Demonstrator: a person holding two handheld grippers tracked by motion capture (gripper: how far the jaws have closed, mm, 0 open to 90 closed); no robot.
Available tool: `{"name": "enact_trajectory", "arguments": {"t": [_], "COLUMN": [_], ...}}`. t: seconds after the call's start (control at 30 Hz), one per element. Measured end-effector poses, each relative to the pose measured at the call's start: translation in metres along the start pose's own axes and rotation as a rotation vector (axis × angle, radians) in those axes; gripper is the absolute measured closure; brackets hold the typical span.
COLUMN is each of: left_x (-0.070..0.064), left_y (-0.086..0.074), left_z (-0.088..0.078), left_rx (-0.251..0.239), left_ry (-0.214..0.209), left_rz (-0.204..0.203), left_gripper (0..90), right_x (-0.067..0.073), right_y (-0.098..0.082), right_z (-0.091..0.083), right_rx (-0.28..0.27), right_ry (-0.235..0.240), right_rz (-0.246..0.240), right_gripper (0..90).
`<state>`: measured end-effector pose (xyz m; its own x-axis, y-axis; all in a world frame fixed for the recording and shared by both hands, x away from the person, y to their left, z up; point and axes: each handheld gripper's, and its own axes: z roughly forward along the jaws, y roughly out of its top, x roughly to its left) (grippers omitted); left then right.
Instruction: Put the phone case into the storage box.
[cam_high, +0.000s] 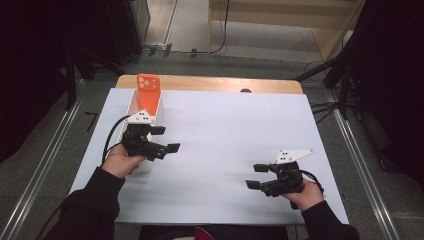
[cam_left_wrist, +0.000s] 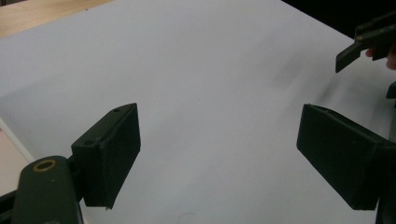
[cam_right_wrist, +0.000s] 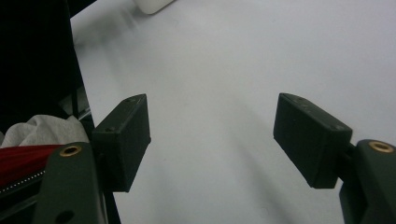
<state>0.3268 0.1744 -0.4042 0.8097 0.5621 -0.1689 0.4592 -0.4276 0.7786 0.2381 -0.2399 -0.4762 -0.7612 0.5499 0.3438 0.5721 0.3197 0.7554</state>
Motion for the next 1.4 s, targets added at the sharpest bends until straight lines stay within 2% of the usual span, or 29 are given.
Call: {"name": "enact_trajectory", "arguments": {"t": [0.07,0.2,0.53,0.87,1.07,1.4], "left_x": [-0.003,-0.007,-0.016,-0.022,-0.027,-0.032], "left_y": [-0.004,-0.009,-0.022,-0.032,-0.038,-0.045], "left_z": [0.001,0.003,0.008,0.014,0.017,0.015], "left_rx": [-0.004,-0.007,0.008,0.045,0.068,0.060], "left_ry": [0.018,0.010,-0.012,-0.035,-0.037,-0.046], "left_rz": [0.018,0.024,0.101,0.129,0.169,0.199], "left_gripper": [14.0,14.0,14.0,14.0,14.0,13.9], "right_x": [0.000,0.000,0.000,0.000,0.001,0.001], "right_y": [0.000,0.000,0.000,0.000,0.000,0.000], "right_z": [0.000,0.000,0.000,0.000,0.000,0.001], "right_rx": [-0.001,-0.001,0.005,0.006,0.007,0.010], "right_ry": [0.000,-0.001,0.001,0.002,0.002,0.004], "right_rz": [0.000,0.000,-0.002,-0.004,-0.005,-0.007], "right_gripper": [26.2,26.2,26.2,26.2,26.2,26.2]}}
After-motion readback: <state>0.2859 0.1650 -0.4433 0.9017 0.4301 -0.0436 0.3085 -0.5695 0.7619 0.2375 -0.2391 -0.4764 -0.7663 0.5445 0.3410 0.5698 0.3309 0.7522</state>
